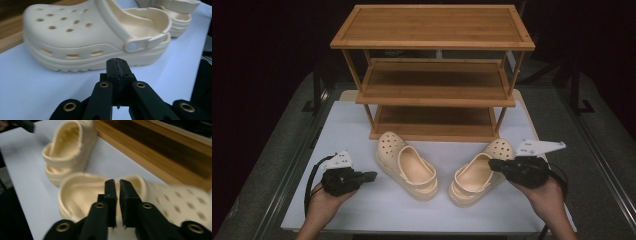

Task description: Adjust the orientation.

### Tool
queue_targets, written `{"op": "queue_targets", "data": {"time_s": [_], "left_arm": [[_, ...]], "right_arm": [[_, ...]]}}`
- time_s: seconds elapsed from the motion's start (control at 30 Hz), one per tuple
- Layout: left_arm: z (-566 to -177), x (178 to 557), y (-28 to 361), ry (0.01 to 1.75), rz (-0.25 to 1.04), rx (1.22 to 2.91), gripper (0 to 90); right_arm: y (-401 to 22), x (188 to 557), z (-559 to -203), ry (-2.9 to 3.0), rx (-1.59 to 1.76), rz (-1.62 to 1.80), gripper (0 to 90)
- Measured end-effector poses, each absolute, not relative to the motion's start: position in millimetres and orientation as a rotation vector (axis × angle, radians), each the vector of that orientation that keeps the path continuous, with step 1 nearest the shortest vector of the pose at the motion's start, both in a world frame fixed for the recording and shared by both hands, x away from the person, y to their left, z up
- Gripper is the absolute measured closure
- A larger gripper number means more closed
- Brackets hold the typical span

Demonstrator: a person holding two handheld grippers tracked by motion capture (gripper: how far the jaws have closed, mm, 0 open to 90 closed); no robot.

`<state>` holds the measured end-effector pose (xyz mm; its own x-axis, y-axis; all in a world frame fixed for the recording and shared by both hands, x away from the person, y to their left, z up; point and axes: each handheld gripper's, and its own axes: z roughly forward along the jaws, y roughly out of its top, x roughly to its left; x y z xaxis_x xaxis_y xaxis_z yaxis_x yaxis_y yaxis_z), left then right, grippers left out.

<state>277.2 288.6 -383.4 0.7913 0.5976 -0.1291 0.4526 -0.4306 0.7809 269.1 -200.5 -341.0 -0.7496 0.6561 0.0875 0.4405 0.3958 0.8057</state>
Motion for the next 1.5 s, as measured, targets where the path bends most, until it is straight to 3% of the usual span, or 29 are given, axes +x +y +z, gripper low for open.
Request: {"op": "queue_targets", "data": {"time_s": [0.37, 0.77, 1.17, 1.5], "left_arm": [[-396, 305, 301, 0.869, 0.252, 2.09, 90.0], [-415, 334, 288, 0.93, 0.276, 2.119, 90.0], [-426, 340, 279, 0.935, 0.274, 2.16, 90.0], [-430, 347, 274, 0.943, 0.271, 2.168, 90.0]], "right_arm": [[-111, 331, -339, 2.565, 0.8, 1.233, 89.9], [-46, 364, -361, 2.707, 0.767, 1.124, 90.0], [-24, 375, -390, 2.809, 0.766, 1.006, 90.0], [-25, 372, -386, 2.833, 0.762, 1.058, 90.0]]}}
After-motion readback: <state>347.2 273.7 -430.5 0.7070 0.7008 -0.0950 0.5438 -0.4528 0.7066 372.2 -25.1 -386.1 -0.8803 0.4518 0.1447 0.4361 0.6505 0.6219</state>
